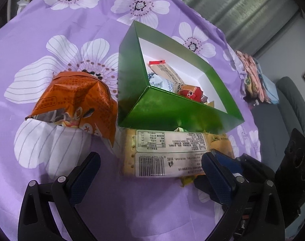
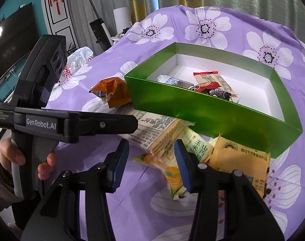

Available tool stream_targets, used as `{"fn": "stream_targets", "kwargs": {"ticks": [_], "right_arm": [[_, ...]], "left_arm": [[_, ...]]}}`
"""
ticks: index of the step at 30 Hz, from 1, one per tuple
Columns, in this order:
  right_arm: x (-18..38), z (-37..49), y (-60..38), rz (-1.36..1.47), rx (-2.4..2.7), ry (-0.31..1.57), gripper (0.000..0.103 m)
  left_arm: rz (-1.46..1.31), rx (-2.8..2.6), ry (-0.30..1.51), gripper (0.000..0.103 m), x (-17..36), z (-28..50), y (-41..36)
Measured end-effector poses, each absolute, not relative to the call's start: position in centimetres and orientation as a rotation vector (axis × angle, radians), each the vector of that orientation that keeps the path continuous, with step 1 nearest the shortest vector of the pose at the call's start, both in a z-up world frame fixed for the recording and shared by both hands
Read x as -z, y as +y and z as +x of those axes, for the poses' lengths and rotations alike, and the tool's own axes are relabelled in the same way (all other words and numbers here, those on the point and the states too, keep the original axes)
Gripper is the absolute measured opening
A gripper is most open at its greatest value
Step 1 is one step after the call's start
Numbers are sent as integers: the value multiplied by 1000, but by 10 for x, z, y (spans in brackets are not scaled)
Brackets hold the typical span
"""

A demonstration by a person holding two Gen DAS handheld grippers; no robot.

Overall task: Organize snacks
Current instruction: 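Move the right gripper to the cream biscuit packet and grasp it, then lift the biscuit packet into the green box and open the right gripper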

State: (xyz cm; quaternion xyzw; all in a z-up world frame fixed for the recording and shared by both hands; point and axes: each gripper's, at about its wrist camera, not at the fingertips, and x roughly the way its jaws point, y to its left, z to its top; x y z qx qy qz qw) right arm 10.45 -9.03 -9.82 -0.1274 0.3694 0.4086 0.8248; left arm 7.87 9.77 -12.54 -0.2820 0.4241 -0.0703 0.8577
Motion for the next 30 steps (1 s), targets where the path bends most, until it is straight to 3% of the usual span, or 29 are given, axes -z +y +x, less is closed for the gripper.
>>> {"fn": "stream_targets", "kwargs": {"ticks": [5, 12, 30], "right_arm": [[100, 109, -84, -295, -869, 792, 43], [103, 112, -82, -313, -880, 793, 40], [82, 86, -95, -273, -886, 734, 38]], "left_arm": [[-592, 200, 911, 85, 127, 85, 93], [-590, 186, 914, 74, 127, 84, 92], [-549, 175, 861, 74, 95, 58, 82]]}}
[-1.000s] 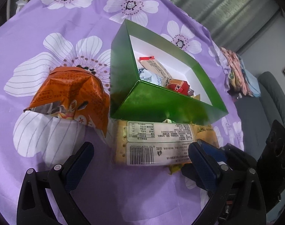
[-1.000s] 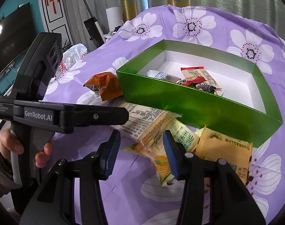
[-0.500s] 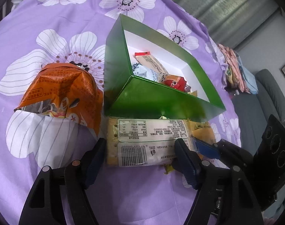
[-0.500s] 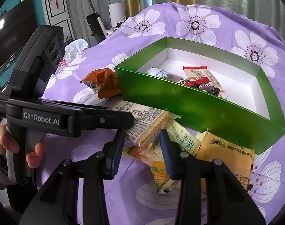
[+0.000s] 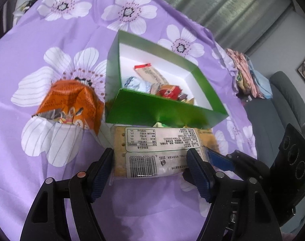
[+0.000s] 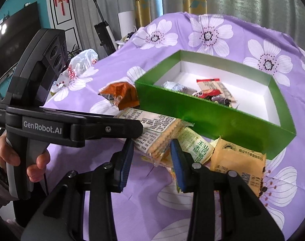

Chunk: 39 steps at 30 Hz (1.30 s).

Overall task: Organize snacks
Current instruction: 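Lift the biscuit packet into the green box and open the right gripper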

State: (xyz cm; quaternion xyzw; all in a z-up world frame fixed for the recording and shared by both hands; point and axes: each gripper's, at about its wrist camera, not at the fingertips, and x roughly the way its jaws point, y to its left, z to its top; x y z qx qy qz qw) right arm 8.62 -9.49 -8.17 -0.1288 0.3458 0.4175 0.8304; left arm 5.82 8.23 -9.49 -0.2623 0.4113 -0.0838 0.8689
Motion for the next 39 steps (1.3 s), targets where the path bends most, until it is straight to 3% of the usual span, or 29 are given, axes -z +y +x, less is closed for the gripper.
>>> {"fn": "stream_targets", "kwargs": {"ticks": [25, 39], "right_arm": [[30, 109, -117, -182, -857, 586, 38], [39, 153, -121, -140, -833, 597, 38]], "left_arm": [[-423, 180, 778, 74, 30, 94, 56], [-401, 176, 823, 74, 40, 144, 50]]}}
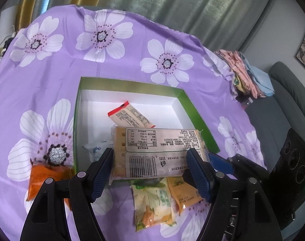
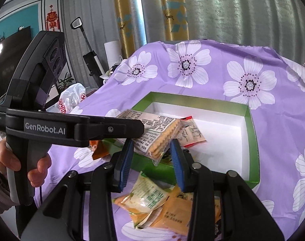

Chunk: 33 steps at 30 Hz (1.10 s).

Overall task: Organize snacks
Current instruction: 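Lift the biscuit packet into the green box and open the right gripper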

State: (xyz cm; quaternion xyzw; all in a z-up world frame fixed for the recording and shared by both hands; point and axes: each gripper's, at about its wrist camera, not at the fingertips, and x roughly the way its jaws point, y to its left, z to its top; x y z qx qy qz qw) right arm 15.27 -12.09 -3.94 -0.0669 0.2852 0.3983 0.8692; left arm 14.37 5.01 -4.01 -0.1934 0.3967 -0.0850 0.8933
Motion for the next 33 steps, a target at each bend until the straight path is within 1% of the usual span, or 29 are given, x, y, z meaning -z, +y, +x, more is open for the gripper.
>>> {"fn": "stream_targets", "kwargs": {"ticks": [11, 15, 22, 23, 24, 25, 26, 28, 33], "right_arm": [[55, 180, -119, -141, -817, 647, 39], [63, 188, -113, -149, -801, 687, 42], [70, 192, -112, -139, -786, 732, 44], [70, 192, -112, -138, -782, 732, 47], [69, 192, -113, -139, -772, 732, 53], [68, 191, -113, -140, -762, 731, 55], [67, 191, -114, -138, -754, 726, 56], [63, 189, -118, -120, -748, 716, 59], [53, 180, -133, -88, -723, 695, 62]], "left_arm": [[-414, 167, 873, 74, 58, 169, 52], [-412, 157, 893, 74, 64, 173, 50], [-420, 143, 914, 74, 68, 174, 50], [-423, 146, 914, 74, 67, 174, 50], [-426, 149, 912, 74, 66, 174, 50], [-426, 150, 908, 74, 64, 173, 50], [-420, 147, 901, 74, 60, 172, 49], [-412, 139, 887, 78, 54, 168, 49], [-400, 123, 854, 79, 39, 152, 52]]}}
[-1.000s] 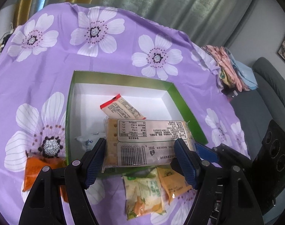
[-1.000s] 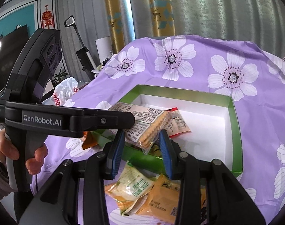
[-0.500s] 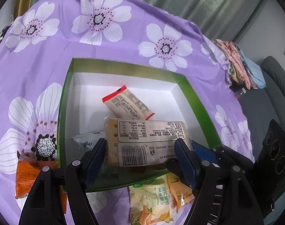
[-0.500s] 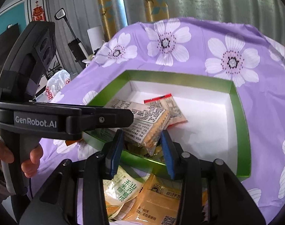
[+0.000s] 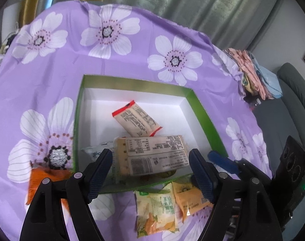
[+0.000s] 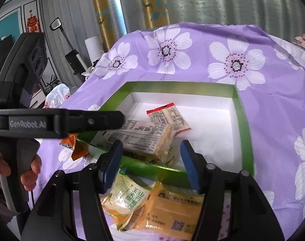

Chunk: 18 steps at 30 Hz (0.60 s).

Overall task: Organize snacks
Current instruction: 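Move the right gripper to the yellow square snack bag and grasp it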

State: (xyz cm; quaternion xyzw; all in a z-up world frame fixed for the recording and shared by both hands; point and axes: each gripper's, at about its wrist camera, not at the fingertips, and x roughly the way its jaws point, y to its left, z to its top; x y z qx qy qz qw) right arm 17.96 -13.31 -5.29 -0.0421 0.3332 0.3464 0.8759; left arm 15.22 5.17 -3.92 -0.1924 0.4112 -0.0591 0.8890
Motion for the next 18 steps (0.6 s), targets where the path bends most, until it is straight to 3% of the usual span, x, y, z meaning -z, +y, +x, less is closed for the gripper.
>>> {"fn": "stream_targets", "kwargs": {"ticks": [18], "right_arm": [[42, 125, -184, -70, -647, 691, 65]], "left_arm": [[-393, 41, 858, 81, 37, 80, 57]]}}
